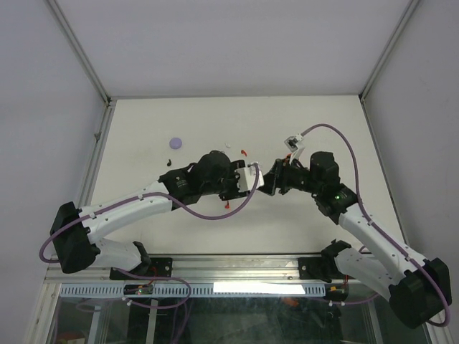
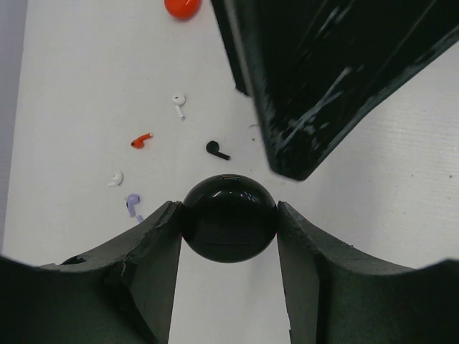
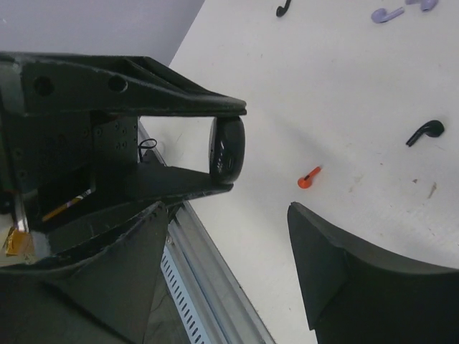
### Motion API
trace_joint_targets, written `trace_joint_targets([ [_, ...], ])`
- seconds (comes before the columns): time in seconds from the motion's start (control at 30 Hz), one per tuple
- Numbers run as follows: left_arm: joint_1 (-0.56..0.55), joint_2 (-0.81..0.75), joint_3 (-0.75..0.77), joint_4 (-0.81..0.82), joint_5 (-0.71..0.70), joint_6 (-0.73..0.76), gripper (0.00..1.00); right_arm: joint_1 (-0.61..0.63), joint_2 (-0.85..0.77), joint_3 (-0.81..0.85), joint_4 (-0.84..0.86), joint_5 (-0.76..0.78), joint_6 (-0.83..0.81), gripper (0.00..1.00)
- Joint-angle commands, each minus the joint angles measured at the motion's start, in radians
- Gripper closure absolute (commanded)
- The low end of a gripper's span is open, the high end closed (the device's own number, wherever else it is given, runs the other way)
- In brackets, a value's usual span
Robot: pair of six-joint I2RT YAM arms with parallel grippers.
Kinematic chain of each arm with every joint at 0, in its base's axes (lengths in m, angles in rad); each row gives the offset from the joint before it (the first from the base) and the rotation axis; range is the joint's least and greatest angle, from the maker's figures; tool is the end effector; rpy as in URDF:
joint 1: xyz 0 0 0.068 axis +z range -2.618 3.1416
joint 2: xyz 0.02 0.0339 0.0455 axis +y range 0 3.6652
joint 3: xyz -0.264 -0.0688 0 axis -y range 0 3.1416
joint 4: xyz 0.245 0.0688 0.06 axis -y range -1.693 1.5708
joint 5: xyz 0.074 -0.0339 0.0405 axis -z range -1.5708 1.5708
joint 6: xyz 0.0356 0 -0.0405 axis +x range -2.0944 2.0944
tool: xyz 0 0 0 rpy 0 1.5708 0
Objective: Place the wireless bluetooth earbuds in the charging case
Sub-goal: Pick up the charging case at the center of the board.
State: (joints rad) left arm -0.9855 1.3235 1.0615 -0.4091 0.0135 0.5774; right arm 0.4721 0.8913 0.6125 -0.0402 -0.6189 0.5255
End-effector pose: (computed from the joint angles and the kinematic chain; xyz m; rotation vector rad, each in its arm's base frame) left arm 0.1617 -0.2448 0.2958 1.5916 1.5938 -0.2353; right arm 0.1723 0.1111 0.2768 -0.4043 1.9902 1.2398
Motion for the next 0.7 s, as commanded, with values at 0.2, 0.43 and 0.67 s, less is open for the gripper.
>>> trace_joint_targets([
  [0.2, -0.078, -0.014, 0.068, 0.07, 0.015, 0.116, 0.52, 0.138, 0.117, 0.09, 0.123, 0.099, -0.003, 0.4],
  [0.43, -0.091, -0.009, 0.056, 0.069, -0.003, 0.141, 0.52, 0.163, 0.135, 0.109, 0.1, 0.113, -0.026, 0.49],
  [0.67, -0.097, -0.005, 0.046, 0.064, -0.014, 0.148, 0.52, 0.163, 0.092, 0.119, 0.044, 0.14, -0.063, 0.51],
])
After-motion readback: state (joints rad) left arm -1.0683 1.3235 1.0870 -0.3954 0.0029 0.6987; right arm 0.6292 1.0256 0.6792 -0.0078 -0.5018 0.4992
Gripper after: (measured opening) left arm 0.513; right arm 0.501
